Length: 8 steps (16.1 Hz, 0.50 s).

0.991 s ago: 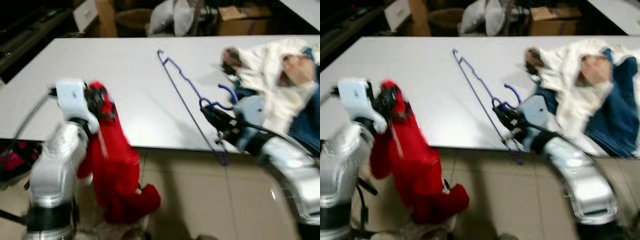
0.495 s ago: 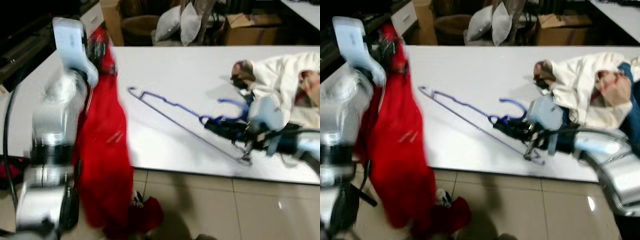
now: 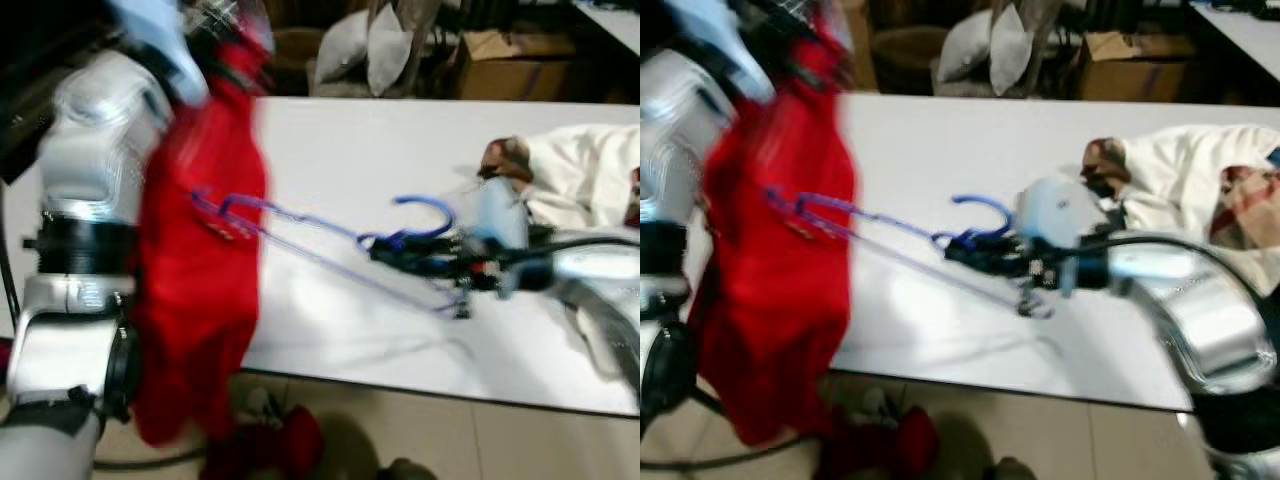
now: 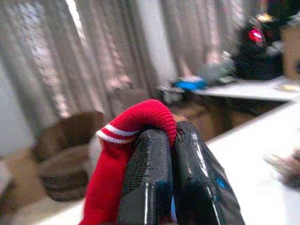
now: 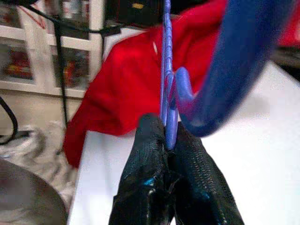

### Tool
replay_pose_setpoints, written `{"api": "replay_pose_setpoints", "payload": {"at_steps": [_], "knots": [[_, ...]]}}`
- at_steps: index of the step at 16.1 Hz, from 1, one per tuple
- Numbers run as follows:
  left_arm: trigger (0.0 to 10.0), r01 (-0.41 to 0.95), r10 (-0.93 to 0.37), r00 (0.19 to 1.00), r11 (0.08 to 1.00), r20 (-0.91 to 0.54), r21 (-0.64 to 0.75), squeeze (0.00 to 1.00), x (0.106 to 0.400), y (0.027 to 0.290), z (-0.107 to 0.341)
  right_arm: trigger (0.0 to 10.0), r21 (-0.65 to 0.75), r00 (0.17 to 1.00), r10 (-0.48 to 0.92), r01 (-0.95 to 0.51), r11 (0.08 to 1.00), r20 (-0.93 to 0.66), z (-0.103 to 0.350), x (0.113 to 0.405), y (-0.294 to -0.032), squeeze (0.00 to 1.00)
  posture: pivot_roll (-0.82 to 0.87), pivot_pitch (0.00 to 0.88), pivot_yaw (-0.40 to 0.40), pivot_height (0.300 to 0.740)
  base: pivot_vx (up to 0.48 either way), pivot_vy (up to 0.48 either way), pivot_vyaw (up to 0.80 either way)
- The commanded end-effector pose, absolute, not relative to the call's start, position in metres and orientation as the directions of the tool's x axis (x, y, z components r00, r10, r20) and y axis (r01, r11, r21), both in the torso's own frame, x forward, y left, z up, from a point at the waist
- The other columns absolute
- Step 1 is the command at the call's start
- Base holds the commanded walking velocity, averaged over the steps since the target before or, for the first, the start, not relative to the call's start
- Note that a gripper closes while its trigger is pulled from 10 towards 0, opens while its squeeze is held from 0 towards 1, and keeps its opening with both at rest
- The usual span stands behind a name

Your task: Hang hanger

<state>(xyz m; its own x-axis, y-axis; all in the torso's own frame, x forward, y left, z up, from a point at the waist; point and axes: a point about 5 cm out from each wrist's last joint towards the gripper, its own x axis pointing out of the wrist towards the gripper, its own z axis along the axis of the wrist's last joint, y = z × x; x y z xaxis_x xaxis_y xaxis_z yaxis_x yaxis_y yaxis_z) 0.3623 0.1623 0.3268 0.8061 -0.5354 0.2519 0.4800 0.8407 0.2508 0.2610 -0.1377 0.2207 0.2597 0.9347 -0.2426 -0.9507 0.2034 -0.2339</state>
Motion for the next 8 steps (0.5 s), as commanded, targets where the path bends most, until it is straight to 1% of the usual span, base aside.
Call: {"api": "replay_pose_setpoints", "payload": {"at_steps": [1, 3, 4, 5, 6, 7, 8], "knots": [[10.0, 0.482, -0.539, 0.800, 0.839, 0.263, 0.253, 0.00, 0.355, 0.168, 0.331, 10.0, -0.247, 0.209, 0.946, -0.958, 0.147, -0.248, 0.219, 0.262, -0.126, 0.00, -0.04, 0.060, 0.037, 0.740, 0.000, 0.000, 0.00], [10.0, 0.516, -0.568, 0.776, 0.822, 0.274, 0.242, 0.00, 0.347, 0.163, 0.333, 10.0, -0.234, 0.177, 0.951, -0.965, 0.117, -0.254, 0.213, 0.271, -0.115, 0.00, -0.03, 0.064, 0.015, 0.740, 0.000, 0.000, 0.00], [10.0, 0.555, -0.604, 0.748, 0.797, 0.276, 0.238, 0.00, 0.339, 0.157, 0.336, 10.0, -0.242, 0.193, 0.949, -0.961, 0.132, -0.250, 0.211, 0.283, -0.107, 0.00, -0.03, 0.066, 0.007, 0.740, 0.000, 0.000, 0.00], [10.0, 0.595, -0.639, 0.716, 0.769, 0.282, 0.234, 0.00, 0.332, 0.153, 0.338, 10.0, -0.257, 0.250, 0.932, -0.949, 0.182, -0.261, 0.207, 0.299, -0.101, 0.00, -0.02, 0.066, 0.004, 0.740, 0.000, 0.000, 0.00], [10.0, 0.622, -0.661, 0.690, 0.750, 0.295, 0.225, 0.00, 0.323, 0.151, 0.342, 10.0, -0.288, 0.326, 0.904, -0.926, 0.245, -0.277, 0.207, 0.322, -0.094, 0.00, -0.03, 0.065, 0.003, 0.740, 0.000, 0.000, 0.00], [10.0, 0.628, -0.665, 0.681, 0.745, 0.306, 0.224, 0.00, 0.320, 0.151, 0.345, 10.0, -0.298, 0.350, 0.894, -0.917, 0.266, -0.279, 0.209, 0.331, -0.092, 0.00, -0.03, 0.064, 0.003, 0.740, 0.000, 0.000, 0.00], [10.0, 0.628, -0.661, 0.677, 0.748, 0.322, 0.215, 0.00, 0.319, 0.152, 0.349, 10.0, -0.331, 0.402, 0.874, -0.892, 0.306, -0.274, 0.214, 0.342, -0.092, 0.00, -0.03, 0.064, 0.002, 0.740, 0.000, 0.000, 0.00]]}}
